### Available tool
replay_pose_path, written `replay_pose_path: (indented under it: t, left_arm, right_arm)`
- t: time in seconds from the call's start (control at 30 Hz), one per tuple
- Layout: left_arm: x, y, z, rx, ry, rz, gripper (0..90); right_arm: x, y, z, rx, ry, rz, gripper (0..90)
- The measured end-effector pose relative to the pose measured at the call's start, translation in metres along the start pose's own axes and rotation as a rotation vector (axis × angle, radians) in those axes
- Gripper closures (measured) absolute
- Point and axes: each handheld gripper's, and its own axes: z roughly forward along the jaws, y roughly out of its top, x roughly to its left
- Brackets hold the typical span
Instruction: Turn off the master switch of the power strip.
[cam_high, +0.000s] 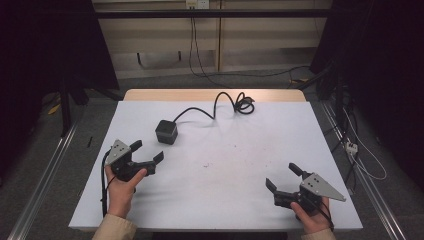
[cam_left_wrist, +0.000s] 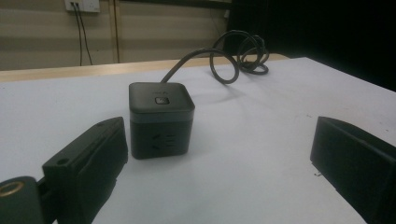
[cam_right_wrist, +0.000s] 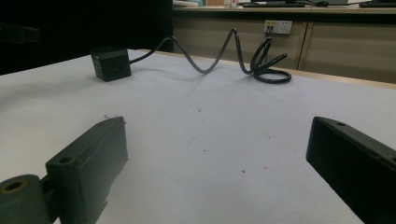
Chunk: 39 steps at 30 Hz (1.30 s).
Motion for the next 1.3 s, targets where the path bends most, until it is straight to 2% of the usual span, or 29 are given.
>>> replay_pose_path:
  t: [0.1, 0.43, 0.57, 0.67, 1.03, 1.3]
  left_arm:
    - [0.000, 0.002, 0.003, 0.007, -0.003, -0.001, 4.3]
    - [0.005, 0.009, 0.010, -0.017, -0.002, -0.033, 4.7]
    - [0.005, 0.011, 0.014, -0.011, -0.003, -0.030, 4.7]
    - [0.004, 0.012, 0.017, 0.000, -0.004, -0.008, 5.2]
    - [0.009, 0.014, 0.028, 0.017, 0.012, -0.028, 6.2]
    - [0.011, 0.020, 0.032, 0.029, 0.017, -0.009, 6.3]
  right_arm:
    - [0.000, 0.000, 0.000, 0.000, 0.001, -0.003, 4.6]
    - [-0.002, 0.000, -0.001, -0.004, 0.000, 0.003, 4.7]
    - [-0.001, 0.000, -0.001, -0.004, 0.001, 0.000, 4.7]
    - [-0.001, 0.000, -0.001, -0.004, 0.001, -0.001, 4.8]
    - [-0.002, 0.000, -0.003, -0.007, -0.002, 0.007, 5.0]
    - [-0.002, 0.000, -0.004, -0.008, -0.003, 0.006, 5.1]
